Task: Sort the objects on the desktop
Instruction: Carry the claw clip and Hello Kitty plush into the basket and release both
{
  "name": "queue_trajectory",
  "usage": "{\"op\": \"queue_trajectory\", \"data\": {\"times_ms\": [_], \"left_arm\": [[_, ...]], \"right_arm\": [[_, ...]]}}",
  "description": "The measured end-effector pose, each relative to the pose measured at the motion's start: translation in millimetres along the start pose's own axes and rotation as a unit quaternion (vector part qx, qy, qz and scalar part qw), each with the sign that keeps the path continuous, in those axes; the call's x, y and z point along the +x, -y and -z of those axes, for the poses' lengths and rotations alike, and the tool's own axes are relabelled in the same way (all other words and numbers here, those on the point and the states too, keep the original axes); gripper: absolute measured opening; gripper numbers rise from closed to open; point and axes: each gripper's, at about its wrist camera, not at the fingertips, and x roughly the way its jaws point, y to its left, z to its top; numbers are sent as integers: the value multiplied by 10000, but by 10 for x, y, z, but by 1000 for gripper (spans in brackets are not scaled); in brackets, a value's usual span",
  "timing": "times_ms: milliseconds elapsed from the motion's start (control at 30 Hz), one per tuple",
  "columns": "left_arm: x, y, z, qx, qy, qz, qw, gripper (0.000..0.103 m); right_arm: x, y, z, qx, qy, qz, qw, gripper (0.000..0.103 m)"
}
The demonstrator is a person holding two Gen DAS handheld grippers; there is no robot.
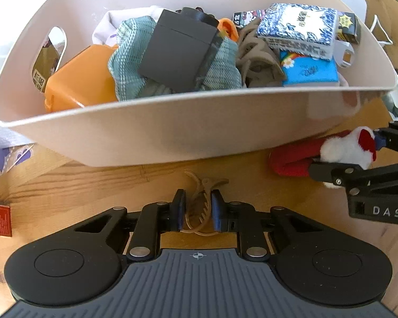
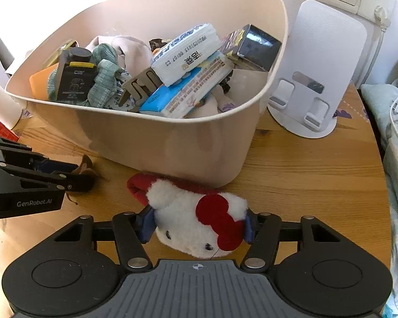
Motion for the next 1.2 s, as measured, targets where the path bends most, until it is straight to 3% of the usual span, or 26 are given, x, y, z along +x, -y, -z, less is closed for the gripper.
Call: {"op": "queue_trajectory", "data": {"times_ms": [633,933,1200], "left_arm": [[-635,-79,459,284,437,-169,9985,20],[-1143,-77,589,387,859,-283,9952,20],[-1554,-41,398,524,1320,-492,9886,20]], "right_arm": [[-620,64,314,-120,307,-111,9994,57],[-1089,244,392,-208,766,-20,9968,57],[-1493,351,84,-447,1445,151,9884,57]]}}
